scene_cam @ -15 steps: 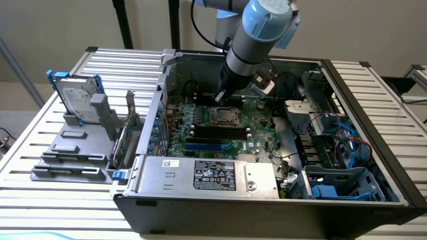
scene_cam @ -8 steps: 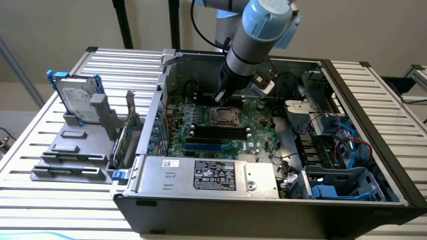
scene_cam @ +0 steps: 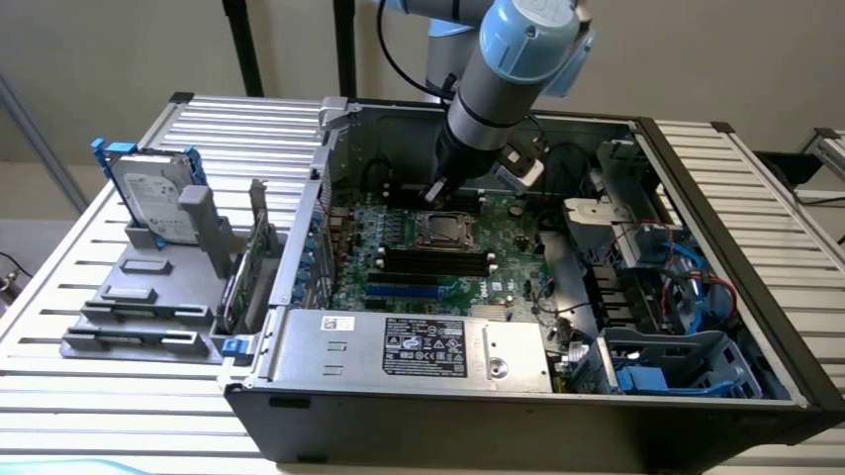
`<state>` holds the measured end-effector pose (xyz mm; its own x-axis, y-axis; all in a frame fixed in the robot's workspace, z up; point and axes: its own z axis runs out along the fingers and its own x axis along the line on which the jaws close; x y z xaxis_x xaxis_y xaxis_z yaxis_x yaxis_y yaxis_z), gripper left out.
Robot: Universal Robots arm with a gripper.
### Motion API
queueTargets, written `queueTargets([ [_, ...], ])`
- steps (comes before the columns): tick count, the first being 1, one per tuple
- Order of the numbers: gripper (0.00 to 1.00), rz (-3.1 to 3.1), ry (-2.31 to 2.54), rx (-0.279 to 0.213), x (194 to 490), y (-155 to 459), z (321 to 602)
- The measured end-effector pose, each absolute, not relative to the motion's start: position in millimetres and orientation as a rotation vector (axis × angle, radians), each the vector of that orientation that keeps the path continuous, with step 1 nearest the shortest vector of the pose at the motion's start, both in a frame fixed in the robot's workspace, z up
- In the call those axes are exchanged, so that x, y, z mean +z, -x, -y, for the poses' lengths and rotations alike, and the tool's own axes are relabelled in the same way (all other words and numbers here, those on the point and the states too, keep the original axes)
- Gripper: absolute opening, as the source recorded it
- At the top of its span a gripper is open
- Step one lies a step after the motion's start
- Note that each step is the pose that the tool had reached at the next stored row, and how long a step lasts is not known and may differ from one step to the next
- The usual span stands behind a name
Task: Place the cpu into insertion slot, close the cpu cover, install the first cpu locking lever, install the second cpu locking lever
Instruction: 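Install the second cpu locking lever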
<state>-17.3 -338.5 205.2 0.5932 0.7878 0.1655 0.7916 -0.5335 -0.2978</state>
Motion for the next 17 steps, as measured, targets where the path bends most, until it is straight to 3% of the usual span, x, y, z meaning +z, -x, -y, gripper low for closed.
queueTargets([
  [17,0.11,1.283,2.489,-0.018,220.7,31.6,361.9],
])
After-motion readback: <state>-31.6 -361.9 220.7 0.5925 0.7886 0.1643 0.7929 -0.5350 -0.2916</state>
